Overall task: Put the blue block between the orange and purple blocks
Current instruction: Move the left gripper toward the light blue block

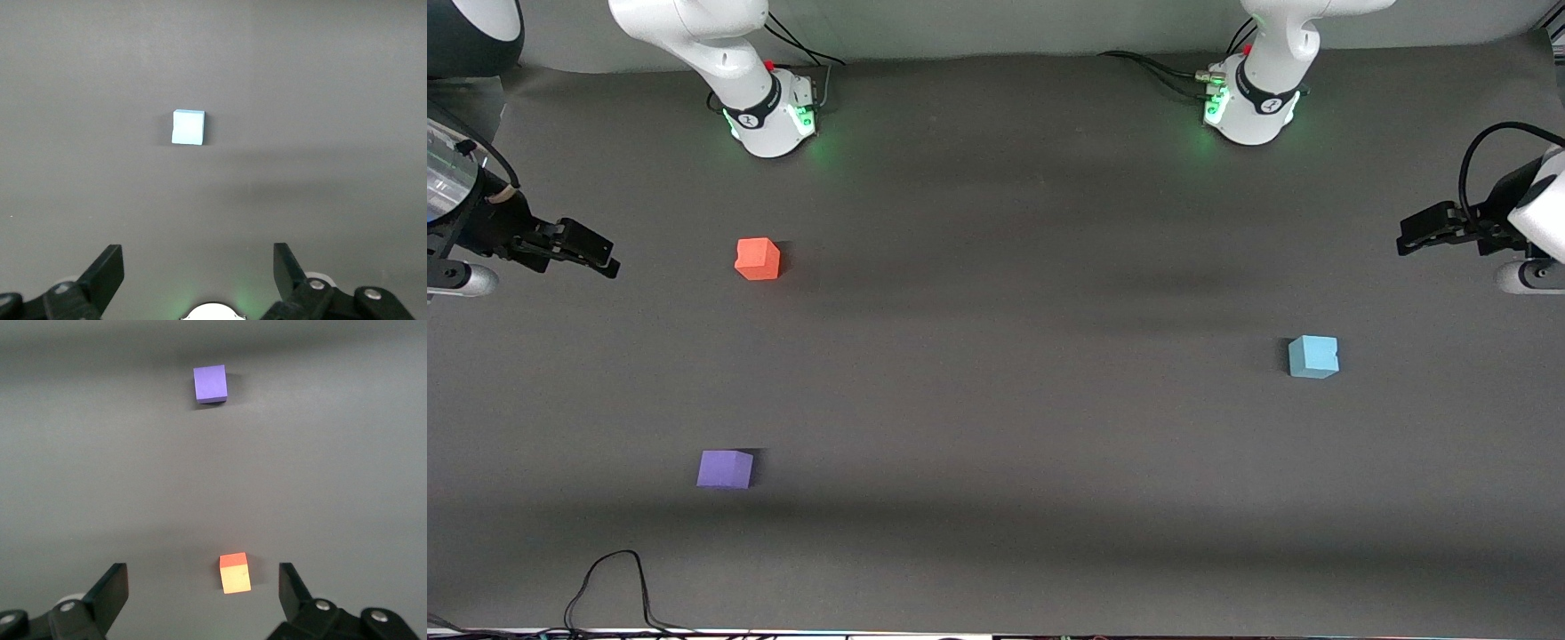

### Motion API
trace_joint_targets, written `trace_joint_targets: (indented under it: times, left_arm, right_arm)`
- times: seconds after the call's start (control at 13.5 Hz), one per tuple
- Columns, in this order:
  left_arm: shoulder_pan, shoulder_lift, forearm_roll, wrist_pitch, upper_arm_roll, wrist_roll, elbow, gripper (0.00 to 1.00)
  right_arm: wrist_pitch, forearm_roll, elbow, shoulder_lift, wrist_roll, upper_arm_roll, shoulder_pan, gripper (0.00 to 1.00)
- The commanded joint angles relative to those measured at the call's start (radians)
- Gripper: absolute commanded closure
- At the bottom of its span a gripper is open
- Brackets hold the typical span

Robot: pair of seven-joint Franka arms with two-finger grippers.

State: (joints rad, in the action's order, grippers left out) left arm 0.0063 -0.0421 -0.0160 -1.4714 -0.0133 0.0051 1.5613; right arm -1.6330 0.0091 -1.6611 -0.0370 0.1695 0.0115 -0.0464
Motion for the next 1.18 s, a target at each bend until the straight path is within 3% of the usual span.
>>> trace_joint_targets:
  times: [0.0, 0.52, 1.11]
  left_arm:
    - [-0.012, 0.016, -0.007, 0.005, 0.012, 0.015, 0.013, 0.00]
    - [-0.005, 0.047, 0.021, -0.012, 0.018, 0.125, 0.068, 0.00]
    - [-0.005, 0.145, 0.060, -0.317, 0.019, 0.266, 0.406, 0.00]
  right_arm:
    - [0.001, -0.015, 0.017, 0.008, 0.027, 0.004, -0.009, 0.00]
    - [0.001, -0.014, 0.017, 0.009, 0.027, 0.005, -0.007, 0.00]
    - [0.001, -0.014, 0.017, 0.009, 0.027, 0.007, -0.007, 0.00]
